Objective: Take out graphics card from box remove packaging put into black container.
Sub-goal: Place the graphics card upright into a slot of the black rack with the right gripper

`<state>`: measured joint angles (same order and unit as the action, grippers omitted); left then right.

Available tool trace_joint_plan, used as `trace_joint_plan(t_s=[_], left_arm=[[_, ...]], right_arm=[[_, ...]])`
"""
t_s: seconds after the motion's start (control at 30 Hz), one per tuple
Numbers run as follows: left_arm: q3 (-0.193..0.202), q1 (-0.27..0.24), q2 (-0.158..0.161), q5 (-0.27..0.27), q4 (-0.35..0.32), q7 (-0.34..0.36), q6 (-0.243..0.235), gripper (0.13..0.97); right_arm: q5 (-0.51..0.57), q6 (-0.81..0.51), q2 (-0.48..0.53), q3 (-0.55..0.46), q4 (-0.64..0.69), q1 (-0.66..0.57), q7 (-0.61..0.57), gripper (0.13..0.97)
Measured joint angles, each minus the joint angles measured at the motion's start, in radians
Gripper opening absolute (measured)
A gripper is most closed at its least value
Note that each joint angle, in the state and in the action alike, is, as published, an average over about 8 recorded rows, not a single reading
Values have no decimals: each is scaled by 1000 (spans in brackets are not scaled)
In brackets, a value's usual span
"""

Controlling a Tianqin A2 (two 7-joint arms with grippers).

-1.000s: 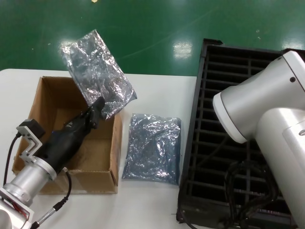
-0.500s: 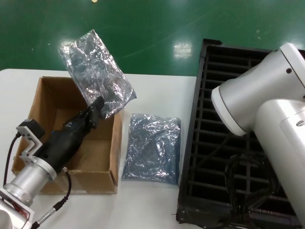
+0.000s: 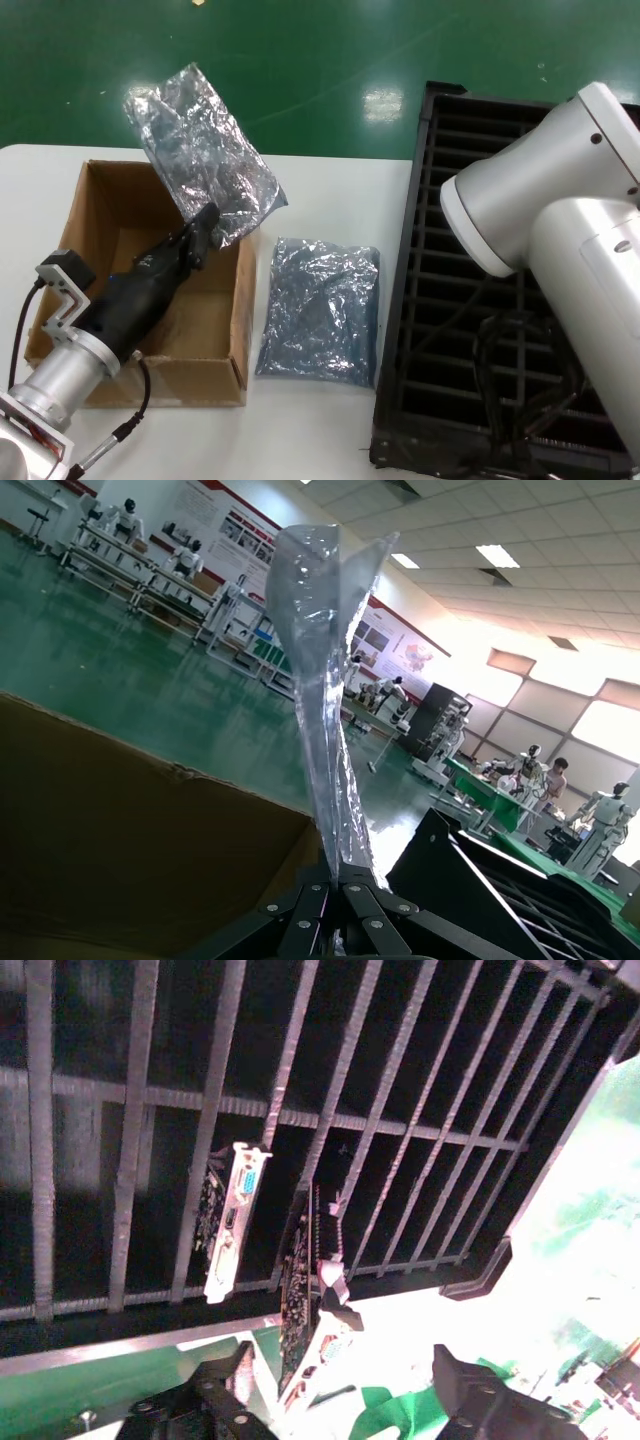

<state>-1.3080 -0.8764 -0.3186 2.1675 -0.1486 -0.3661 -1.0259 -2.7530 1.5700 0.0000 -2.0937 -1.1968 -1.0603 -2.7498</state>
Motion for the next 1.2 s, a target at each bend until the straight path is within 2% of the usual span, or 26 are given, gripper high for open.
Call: trace_joint_plan(t_s=[0.03, 0.3, 0.8, 0.93, 1.2], left_arm=[[1, -2, 0, 0, 4, -2, 0, 139], [8, -14, -4, 1, 35, -20, 0, 139], [18, -21, -11, 1, 64, -43, 4, 139], [19, -21, -12, 0, 66, -48, 2, 139], [23, -18, -14, -1, 67, -55, 0, 139]], right_arm=[[0, 0, 0, -1, 5, -2, -1, 505], [0, 0, 0, -10, 47, -17, 4, 714], [0, -24, 0, -6, 105, -25, 48, 714], [0, -130, 0, -32, 123, -25, 154, 714], [0, -472, 0, -129, 196, -35, 496, 602]])
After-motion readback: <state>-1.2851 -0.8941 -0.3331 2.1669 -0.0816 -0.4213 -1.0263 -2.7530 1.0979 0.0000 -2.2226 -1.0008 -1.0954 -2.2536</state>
